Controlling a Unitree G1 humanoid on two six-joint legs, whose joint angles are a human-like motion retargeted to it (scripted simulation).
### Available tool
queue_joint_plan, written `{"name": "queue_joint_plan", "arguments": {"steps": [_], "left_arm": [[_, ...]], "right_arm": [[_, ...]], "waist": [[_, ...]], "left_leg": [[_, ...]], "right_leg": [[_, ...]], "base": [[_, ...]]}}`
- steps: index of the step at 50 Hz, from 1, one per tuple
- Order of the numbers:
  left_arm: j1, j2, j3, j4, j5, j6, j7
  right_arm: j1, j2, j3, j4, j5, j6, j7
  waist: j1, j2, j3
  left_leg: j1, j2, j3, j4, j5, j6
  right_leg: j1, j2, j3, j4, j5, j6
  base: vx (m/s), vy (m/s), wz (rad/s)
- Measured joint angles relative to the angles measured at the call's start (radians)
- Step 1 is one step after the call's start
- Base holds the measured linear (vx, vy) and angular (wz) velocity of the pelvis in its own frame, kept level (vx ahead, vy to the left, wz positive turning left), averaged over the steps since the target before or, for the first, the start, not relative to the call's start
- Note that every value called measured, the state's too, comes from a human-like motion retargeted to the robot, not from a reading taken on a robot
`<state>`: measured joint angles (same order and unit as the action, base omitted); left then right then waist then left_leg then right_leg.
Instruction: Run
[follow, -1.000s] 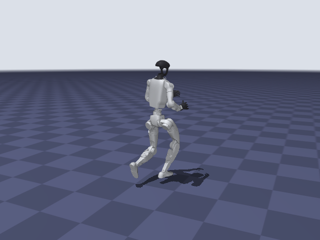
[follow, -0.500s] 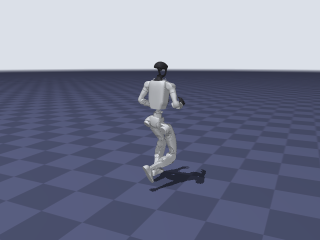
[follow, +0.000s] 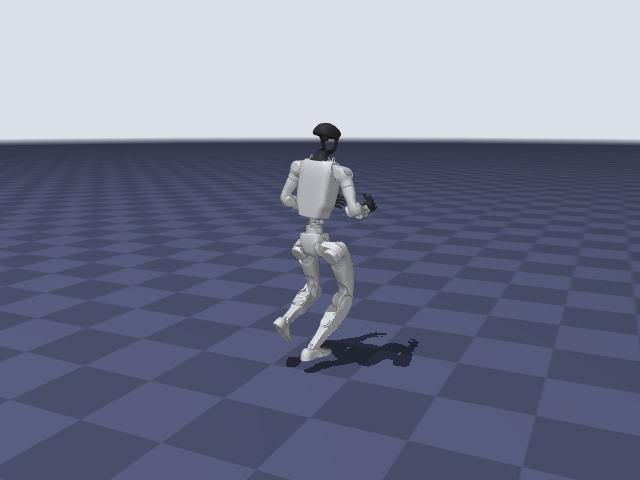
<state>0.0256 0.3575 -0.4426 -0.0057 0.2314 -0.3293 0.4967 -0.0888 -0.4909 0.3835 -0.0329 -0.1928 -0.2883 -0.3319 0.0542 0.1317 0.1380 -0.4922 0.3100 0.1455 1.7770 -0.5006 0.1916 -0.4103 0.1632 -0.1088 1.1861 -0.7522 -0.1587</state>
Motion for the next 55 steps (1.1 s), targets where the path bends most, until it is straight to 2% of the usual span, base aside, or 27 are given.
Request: {"name": "queue_joint_plan", "arguments": {"steps": [2,4,6,8,10,13,15,16,18,20,22,24,25,27,30,32,34,36,40,43,45,47,50,52,55], "left_arm": [[0.066,0.009,0.033,-0.006,-0.019,-0.010,-0.018],[0.130,0.021,0.061,-0.010,-0.032,-0.027,-0.032],[0.181,0.031,0.085,-0.008,-0.033,-0.038,-0.035],[0.207,0.033,0.100,-0.011,-0.028,-0.038,-0.025],[0.212,0.034,0.100,-0.017,-0.010,-0.036,-0.011],[0.153,0.043,0.091,-0.032,0.054,-0.024,0.040],[0.059,0.046,0.077,-0.017,0.100,-0.001,0.087],[0.009,0.036,0.070,0.000,0.100,0.007,0.096],[-0.063,0.011,0.059,0.020,0.086,0.010,0.097],[-0.096,-0.012,0.044,0.018,0.062,-0.008,0.088],[-0.110,-0.018,0.015,0.011,0.045,-0.041,0.069],[-0.116,-0.012,-0.014,0.001,0.034,-0.067,0.041],[-0.117,-0.008,-0.024,-0.007,0.030,-0.073,0.030],[-0.097,-0.011,-0.040,-0.014,0.028,-0.070,0.019],[-0.066,-0.009,-0.041,-0.007,0.022,-0.034,0.013],[-0.053,-0.013,-0.026,0.005,0.016,0.001,0.008],[-0.023,-0.016,-0.005,0.002,0.006,0.013,-0.010],[0.025,-0.007,0.014,-0.015,-0.006,0.001,-0.029],[0.102,0.022,0.034,-0.031,-0.016,-0.038,-0.050],[0.121,0.039,0.042,-0.029,-0.014,-0.045,-0.044],[0.123,0.049,0.039,-0.029,-0.004,-0.042,-0.038],[0.115,0.056,0.035,-0.028,0.017,-0.034,-0.015],[0.065,0.066,0.032,0.009,0.077,-0.006,0.054],[0.003,0.047,0.017,0.096,0.107,0.021,0.102],[-0.006,-0.008,-0.002,0.220,0.094,0.030,0.097]], "right_arm": [[-0.015,0.018,0.011,-0.015,0.023,-0.013,0.002],[0.002,0.031,0.022,-0.032,0.046,-0.031,0.011],[0.024,0.034,0.032,-0.043,0.054,-0.049,0.029],[0.038,0.030,0.037,-0.052,0.044,-0.060,0.055],[0.060,0.035,0.048,-0.054,0.028,-0.063,0.072],[0.090,0.051,0.048,-0.036,-0.005,-0.042,0.082],[0.095,0.059,0.044,-0.015,-0.021,-0.028,0.083],[0.096,0.055,0.039,-0.009,-0.012,-0.028,0.088],[0.115,0.040,0.029,-0.008,0.017,-0.035,0.097],[0.149,0.025,0.021,-0.011,0.043,-0.044,0.096],[0.186,0.021,0.013,-0.002,0.066,-0.046,0.094],[0.212,0.022,0.002,-0.001,0.082,-0.047,0.089],[0.219,0.022,-0.001,-0.007,0.088,-0.047,0.083],[0.215,0.018,0.001,-0.018,0.079,-0.046,0.072],[0.155,0.001,-0.006,-0.036,0.042,-0.024,0.048],[0.079,-0.008,-0.005,-0.031,0.009,0.002,0.026],[0.024,-0.002,0.005,-0.028,0.003,0.006,0.017],[0.013,0.010,0.017,-0.036,0.020,-0.004,0.020],[0.036,0.023,0.048,-0.047,0.049,-0.031,0.042],[0.048,0.012,0.062,-0.054,0.039,-0.047,0.068],[0.057,0.011,0.073,-0.053,0.026,-0.049,0.081],[0.068,0.015,0.076,-0.041,0.000,-0.037,0.086],[0.073,0.034,0.071,0.013,-0.062,0.001,0.080],[0.062,0.049,0.078,0.081,-0.090,0.016,0.070],[0.090,0.040,0.096,0.153,-0.073,0.007,0.083]], "waist": [[0.023,-0.046,-0.020],[0.038,-0.097,-0.052],[0.034,-0.155,-0.082],[0.010,-0.211,-0.098],[-0.013,-0.238,-0.097],[-0.055,-0.261,-0.062],[-0.090,-0.255,-0.035],[-0.108,-0.235,-0.033],[-0.148,-0.187,-0.040],[-0.185,-0.135,-0.059],[-0.198,-0.080,-0.078],[-0.183,-0.024,-0.092],[-0.170,0.002,-0.096],[-0.148,0.014,-0.091],[-0.097,0.024,-0.051],[-0.061,0.019,-0.019],[-0.035,-0.001,-0.014],[-0.014,-0.032,-0.031],[0.000,-0.104,-0.083],[-0.028,-0.168,-0.114],[-0.043,-0.193,-0.121],[-0.053,-0.215,-0.113],[-0.069,-0.238,-0.067],[-0.083,-0.229,-0.047],[-0.122,-0.190,-0.067]], "left_leg": [[-0.068,-0.084,0.046,-0.164,-0.036,-0.009],[-0.095,-0.185,0.097,-0.416,-0.045,-0.054],[-0.096,-0.307,0.134,-0.692,-0.002,-0.107],[-0.071,-0.420,0.152,-0.879,0.042,-0.122],[-0.065,-0.464,0.150,-0.838,0.006,-0.083],[-0.027,-0.491,0.119,-0.654,-0.165,0.037],[0.028,-0.490,0.092,-0.610,-0.246,0.064],[0.070,-0.478,0.078,-0.633,-0.245,0.047],[0.160,-0.446,0.053,-0.699,-0.200,-0.009],[0.242,-0.400,0.036,-0.759,-0.097,-0.090],[0.287,-0.331,0.021,-0.742,0.033,-0.162],[0.299,-0.245,0.010,-0.647,0.139,-0.195],[0.299,-0.202,0.007,-0.581,0.178,-0.201],[0.298,-0.138,0.019,-0.410,0.191,-0.170],[0.248,-0.031,0.017,-0.144,0.147,-0.098],[0.166,0.002,0.003,-0.047,0.094,-0.049],[0.073,-0.022,0.008,-0.059,0.047,-0.024],[0.007,-0.077,0.038,-0.165,0.014,-0.028],[-0.060,-0.238,0.103,-0.547,0.020,-0.111],[-0.071,-0.378,0.131,-0.801,0.083,-0.146],[-0.084,-0.429,0.127,-0.808,0.060,-0.125],[-0.096,-0.460,0.110,-0.697,-0.050,-0.046],[-0.099,-0.484,0.084,-0.510,-0.238,0.070],[-0.057,-0.470,0.063,-0.499,-0.262,0.066],[0.046,-0.450,0.033,-0.612,-0.158,-0.009]], "right_leg": [[0.077,-0.047,0.027,-0.041,0.067,0.067],[0.138,-0.113,0.044,-0.070,0.185,0.154],[0.172,-0.205,0.048,-0.053,0.312,0.233],[0.182,-0.294,0.052,0.031,0.403,0.277],[0.184,-0.352,0.048,0.177,0.438,0.273],[0.121,-0.435,0.053,0.449,0.390,0.217],[0.019,-0.447,0.066,0.554,0.322,0.170],[-0.043,-0.431,0.062,0.546,0.294,0.152],[-0.151,-0.384,0.039,0.467,0.257,0.134],[-0.226,-0.315,0.011,0.295,0.251,0.143],[-0.262,-0.211,-0.003,0.065,0.280,0.175],[-0.270,-0.105,-0.014,-0.127,0.319,0.194],[-0.269,-0.063,-0.021,-0.185,0.333,0.191],[-0.269,-0.034,-0.025,-0.115,0.282,0.140],[-0.230,-0.003,-0.026,0.036,0.127,0.025],[-0.165,-0.001,-0.019,0.055,0.064,-0.005],[-0.083,-0.018,-0.005,0.015,0.077,0.020],[-0.009,-0.042,0.021,-0.039,0.145,0.082],[0.081,-0.141,0.052,-0.078,0.353,0.229],[0.124,-0.255,0.050,-0.010,0.433,0.279],[0.152,-0.299,0.057,0.079,0.440,0.280],[0.169,-0.346,0.062,0.209,0.388,0.260],[0.146,-0.411,0.063,0.422,0.292,0.216],[0.082,-0.401,0.070,0.468,0.254,0.178],[-0.001,-0.353,0.062,0.372,0.249,0.159]], "base": [[0.03,0.09,0.28],[0.04,0.10,0.24],[0.02,0.09,0.41],[-0.02,0.07,0.46],[-0.03,0.02,0.14],[0.00,0.00,0.00],[-0.02,0.05,-0.24],[0.00,0.03,-0.31],[0.03,-0.01,-0.24],[0.02,-0.03,-0.07],[0.02,-0.08,-0.29],[-0.03,-0.07,-0.52],[-0.06,-0.06,-0.45],[-0.06,-0.06,-0.22],[-0.04,-0.08,0.09],[-0.03,-0.08,0.35],[-0.02,-0.01,0.39],[0.01,0.06,0.29],[0.01,0.08,0.30],[-0.01,0.05,0.53],[-0.04,0.02,0.32],[0.00,0.00,0.00],[-0.01,0.00,-0.07],[-0.03,0.01,-0.26],[0.00,0.00,0.00]]}}
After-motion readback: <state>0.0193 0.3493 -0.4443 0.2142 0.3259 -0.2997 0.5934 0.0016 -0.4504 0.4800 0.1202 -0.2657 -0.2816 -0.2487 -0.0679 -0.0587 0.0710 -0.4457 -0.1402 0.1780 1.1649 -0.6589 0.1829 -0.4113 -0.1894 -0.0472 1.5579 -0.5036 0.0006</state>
